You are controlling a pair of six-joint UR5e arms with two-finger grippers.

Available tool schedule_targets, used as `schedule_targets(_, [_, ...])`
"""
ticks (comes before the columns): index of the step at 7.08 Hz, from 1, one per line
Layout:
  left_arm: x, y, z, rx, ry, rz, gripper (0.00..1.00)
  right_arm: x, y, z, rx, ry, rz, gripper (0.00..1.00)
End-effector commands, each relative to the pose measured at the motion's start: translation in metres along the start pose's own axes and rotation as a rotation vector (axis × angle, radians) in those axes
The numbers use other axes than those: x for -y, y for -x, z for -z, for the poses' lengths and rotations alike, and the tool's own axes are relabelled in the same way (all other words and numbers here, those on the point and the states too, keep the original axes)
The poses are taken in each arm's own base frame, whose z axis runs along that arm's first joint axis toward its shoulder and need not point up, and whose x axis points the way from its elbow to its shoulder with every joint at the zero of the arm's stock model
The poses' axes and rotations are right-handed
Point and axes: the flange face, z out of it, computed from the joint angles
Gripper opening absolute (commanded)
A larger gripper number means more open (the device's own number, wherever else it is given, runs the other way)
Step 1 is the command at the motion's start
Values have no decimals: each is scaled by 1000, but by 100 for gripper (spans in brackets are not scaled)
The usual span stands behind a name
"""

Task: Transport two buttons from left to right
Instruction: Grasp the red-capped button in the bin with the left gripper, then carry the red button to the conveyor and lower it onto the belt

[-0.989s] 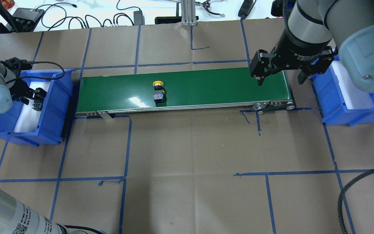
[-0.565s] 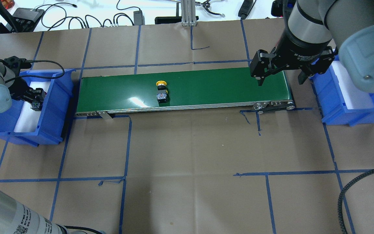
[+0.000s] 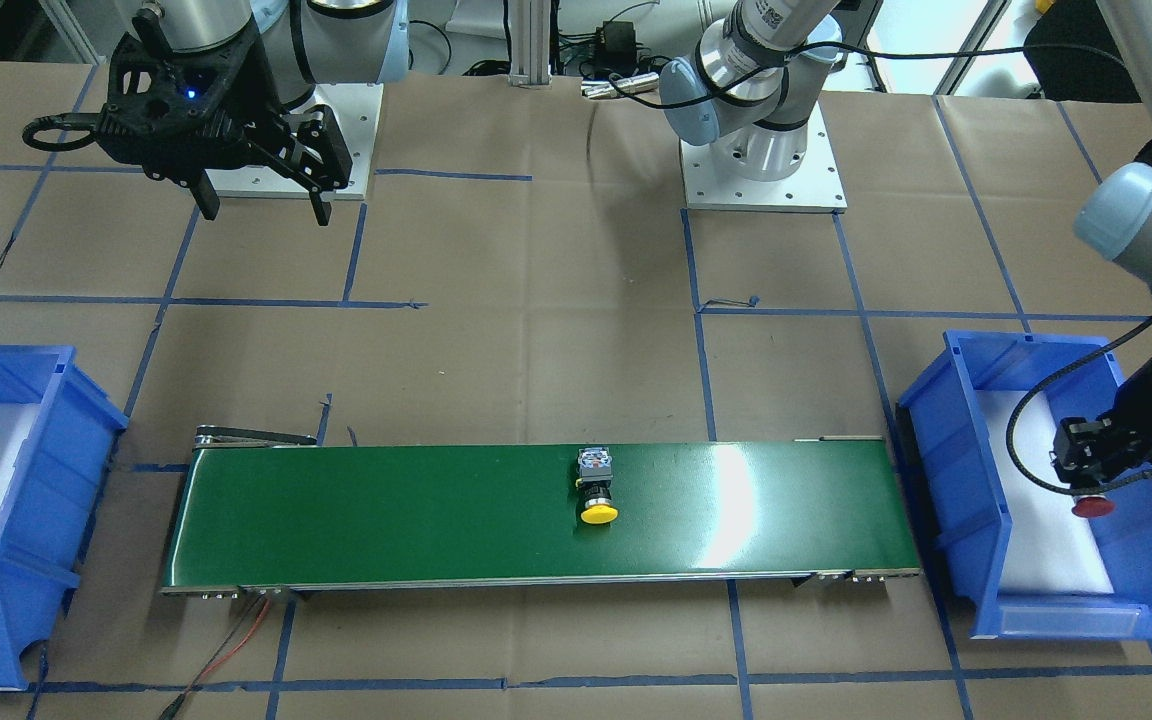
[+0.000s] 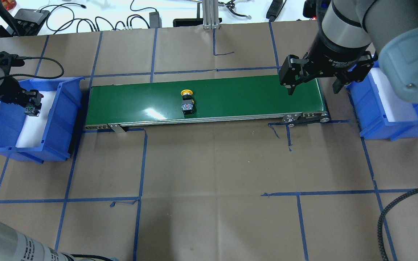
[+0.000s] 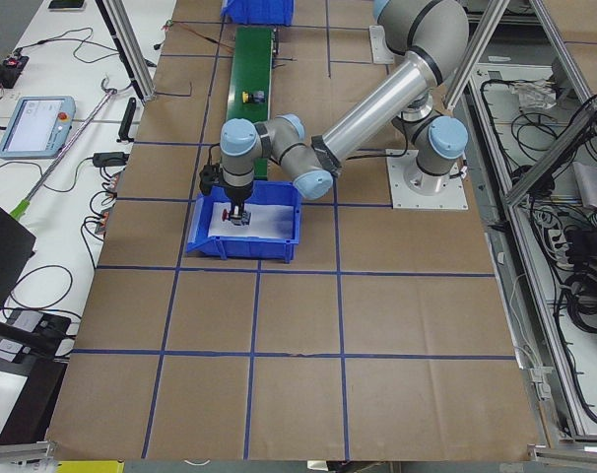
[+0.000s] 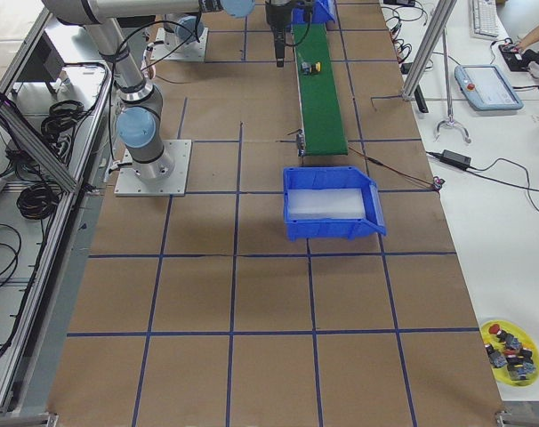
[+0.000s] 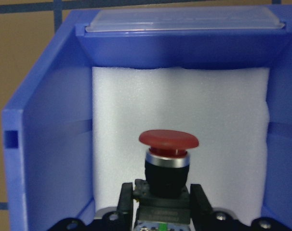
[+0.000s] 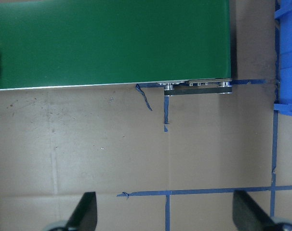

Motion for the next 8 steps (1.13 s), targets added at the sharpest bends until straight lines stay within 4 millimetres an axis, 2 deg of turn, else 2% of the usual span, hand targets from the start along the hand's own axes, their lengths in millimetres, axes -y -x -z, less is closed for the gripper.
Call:
schedule_targets(1, [5, 4, 87, -34, 64, 0, 5, 0, 0, -2, -1, 8, 0, 100])
schedule_targets(2, [2, 3, 116, -44, 82, 1, 5, 0, -1, -1, -3, 6, 0, 100])
schedule_targets(3, [3, -6, 123, -45, 85, -7, 5, 0, -2, -1, -4, 6, -2, 100])
schedule_targets(4, [10, -30, 123, -45, 86, -8, 5, 0, -1, -1, -3, 6, -2, 100])
schedule_targets(6, [27, -100, 122, -49, 91, 33, 5, 0, -1, -1, -4, 6, 0, 100])
schedule_targets(8, [29, -183, 127, -53, 92, 22, 5, 0, -1, -1, -4, 6, 0, 100])
